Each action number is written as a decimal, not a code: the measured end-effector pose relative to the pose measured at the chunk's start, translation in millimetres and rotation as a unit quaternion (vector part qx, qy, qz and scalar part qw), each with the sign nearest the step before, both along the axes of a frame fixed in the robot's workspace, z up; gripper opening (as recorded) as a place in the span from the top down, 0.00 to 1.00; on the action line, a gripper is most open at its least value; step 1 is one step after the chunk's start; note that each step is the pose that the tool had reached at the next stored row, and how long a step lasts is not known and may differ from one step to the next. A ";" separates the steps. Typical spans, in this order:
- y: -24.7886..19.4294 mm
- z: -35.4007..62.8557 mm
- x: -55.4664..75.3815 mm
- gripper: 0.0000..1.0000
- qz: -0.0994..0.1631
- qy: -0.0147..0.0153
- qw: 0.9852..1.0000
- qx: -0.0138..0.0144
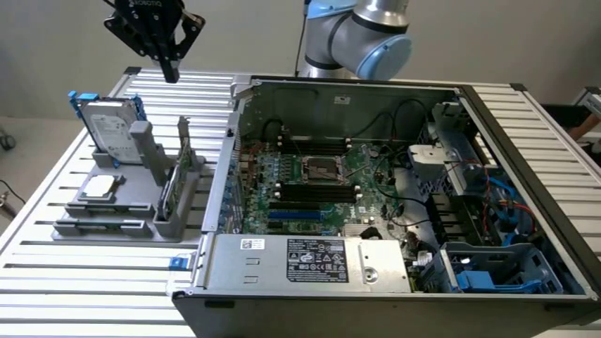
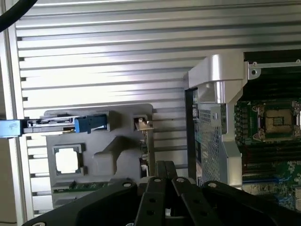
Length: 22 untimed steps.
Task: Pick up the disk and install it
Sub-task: 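Reach for the disk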
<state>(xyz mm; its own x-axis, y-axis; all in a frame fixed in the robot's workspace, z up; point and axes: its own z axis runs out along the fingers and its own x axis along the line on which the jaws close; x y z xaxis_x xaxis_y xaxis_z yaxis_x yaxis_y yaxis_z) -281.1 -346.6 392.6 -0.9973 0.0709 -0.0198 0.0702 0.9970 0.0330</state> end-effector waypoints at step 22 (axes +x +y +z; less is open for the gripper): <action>18.3 -2.5 -99.9 0.89 0.000 0.000 1.000 -0.021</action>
<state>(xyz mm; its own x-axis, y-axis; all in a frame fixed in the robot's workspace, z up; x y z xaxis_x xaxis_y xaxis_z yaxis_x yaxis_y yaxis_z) -381.0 -328.3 390.1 -0.9973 0.0699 -0.0227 0.0701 0.9975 -0.0085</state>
